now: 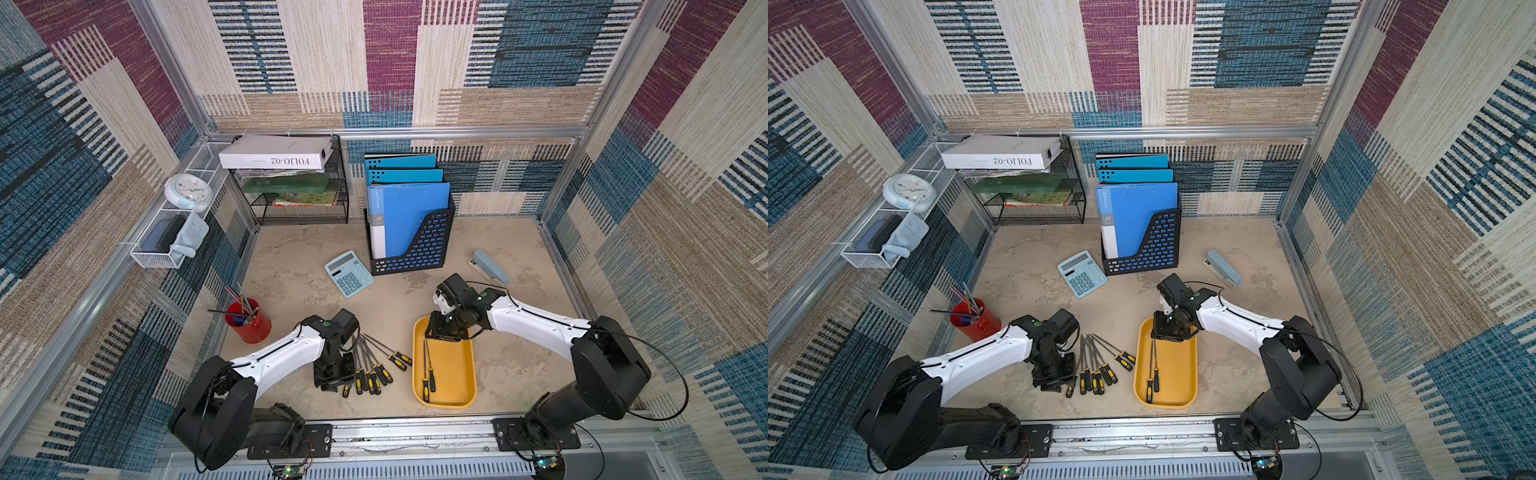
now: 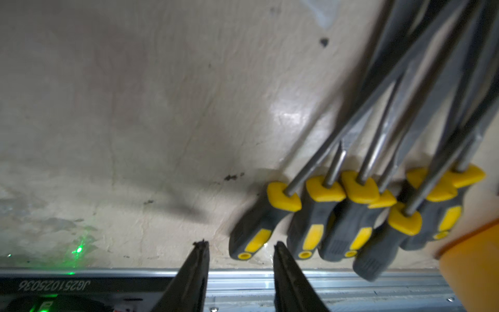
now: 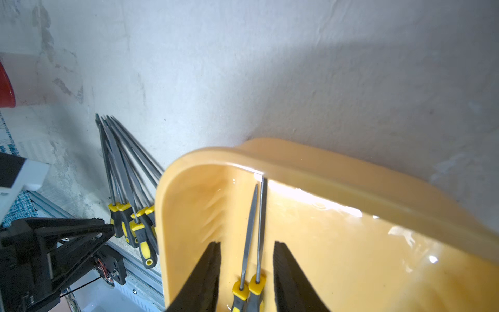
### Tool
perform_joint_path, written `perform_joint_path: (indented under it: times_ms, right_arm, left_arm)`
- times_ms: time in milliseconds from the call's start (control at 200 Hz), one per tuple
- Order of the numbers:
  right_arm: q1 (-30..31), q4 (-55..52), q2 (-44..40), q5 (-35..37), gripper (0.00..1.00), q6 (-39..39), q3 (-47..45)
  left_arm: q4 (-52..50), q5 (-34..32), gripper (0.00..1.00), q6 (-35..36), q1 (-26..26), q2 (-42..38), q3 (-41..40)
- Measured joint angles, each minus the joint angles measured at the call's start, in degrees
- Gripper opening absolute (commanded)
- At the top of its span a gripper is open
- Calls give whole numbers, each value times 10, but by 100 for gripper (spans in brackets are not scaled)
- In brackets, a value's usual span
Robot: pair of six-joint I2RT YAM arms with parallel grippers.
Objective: Put the file tool into the storage box
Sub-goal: Pick up the file tool from the center of the board.
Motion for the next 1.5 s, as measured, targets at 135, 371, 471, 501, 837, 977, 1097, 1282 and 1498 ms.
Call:
perform_joint_path:
  times_ms: [135,371,471,501,837,977,1097,1282,1498]
  right_arm:
    - [0,-4,0,0,36,-3,10]
    - [0,-4,1,-5,35,-7,18]
    - [0,-4,2,-9,34,-8,22]
    - [0,-4,2,-10,34,-9,24]
    - [1,0,-2,-40,36,-12,36]
    - [7,36,-9,-91,44,-10,36]
    - [19,107,-15,-146,46,9,28]
    - [37,212,0,-199,47,56,22]
    - [63,255,43,-221,45,78,49]
  left_arm:
    - [8,-7,40,11,0,27,1]
    - [1,-18,21,33,0,72,20]
    - [-5,-16,10,39,-1,87,31]
    - [-7,-16,8,40,-1,90,34]
    - [-37,-23,4,59,0,10,82]
    - [-54,27,6,77,0,-60,102]
    - [-44,120,6,92,-1,-110,101]
    - [-28,217,6,101,-14,-116,109]
    - [-20,249,7,104,-22,-114,118]
